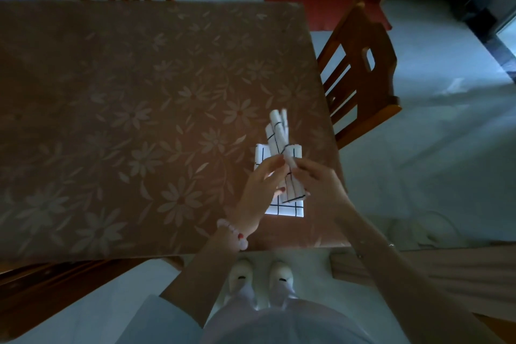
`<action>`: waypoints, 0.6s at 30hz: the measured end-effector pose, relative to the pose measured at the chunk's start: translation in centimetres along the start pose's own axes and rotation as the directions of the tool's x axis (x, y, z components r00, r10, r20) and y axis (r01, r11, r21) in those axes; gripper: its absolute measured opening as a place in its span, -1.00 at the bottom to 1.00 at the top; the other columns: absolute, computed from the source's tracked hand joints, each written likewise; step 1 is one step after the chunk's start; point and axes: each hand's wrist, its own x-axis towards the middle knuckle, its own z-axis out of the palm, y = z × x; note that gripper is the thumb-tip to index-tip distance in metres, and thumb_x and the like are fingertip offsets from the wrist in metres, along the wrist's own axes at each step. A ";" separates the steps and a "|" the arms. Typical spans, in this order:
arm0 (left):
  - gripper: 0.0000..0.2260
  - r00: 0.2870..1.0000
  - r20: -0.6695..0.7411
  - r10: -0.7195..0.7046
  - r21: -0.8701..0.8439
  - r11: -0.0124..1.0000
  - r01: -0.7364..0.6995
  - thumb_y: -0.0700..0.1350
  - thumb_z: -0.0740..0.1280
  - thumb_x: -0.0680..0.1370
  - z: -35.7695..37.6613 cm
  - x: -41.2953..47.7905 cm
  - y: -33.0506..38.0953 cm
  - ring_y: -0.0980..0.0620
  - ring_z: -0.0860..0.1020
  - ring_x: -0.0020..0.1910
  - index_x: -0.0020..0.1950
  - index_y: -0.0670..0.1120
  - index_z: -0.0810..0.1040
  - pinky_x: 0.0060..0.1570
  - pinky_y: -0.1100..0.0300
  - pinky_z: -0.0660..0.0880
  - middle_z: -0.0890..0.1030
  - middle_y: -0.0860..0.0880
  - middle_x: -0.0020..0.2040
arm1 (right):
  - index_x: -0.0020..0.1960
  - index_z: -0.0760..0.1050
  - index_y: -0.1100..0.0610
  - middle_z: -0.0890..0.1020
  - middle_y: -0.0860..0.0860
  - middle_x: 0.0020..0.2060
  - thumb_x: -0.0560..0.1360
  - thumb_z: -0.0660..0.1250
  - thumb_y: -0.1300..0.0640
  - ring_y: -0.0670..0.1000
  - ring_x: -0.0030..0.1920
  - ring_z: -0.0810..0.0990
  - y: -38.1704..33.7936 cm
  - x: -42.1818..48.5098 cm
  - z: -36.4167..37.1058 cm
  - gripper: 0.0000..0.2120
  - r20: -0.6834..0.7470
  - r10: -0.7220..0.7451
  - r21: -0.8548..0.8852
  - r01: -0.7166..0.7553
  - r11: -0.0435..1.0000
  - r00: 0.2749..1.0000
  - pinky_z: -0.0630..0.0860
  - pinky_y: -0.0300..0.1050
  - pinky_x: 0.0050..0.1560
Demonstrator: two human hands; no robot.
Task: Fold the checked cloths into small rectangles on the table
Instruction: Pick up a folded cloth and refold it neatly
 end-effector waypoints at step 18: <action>-0.86 0.980 -0.134 -0.149 0.067 0.985 0.159 -0.20 0.23 0.58 -3.3 1.4 -0.1 -0.12 0.50 -0.06 -0.02 -0.16 0.58 0.11 -0.07 0.47 0.54 -0.17 -0.07 | -0.07 0.48 -0.01 0.58 -0.23 -0.40 0.57 0.25 0.14 -0.26 -0.41 0.53 1.0 1.3 -0.9 -0.91 0.007 0.248 0.319 -0.237 0.918 0.969 0.42 -0.45 -0.48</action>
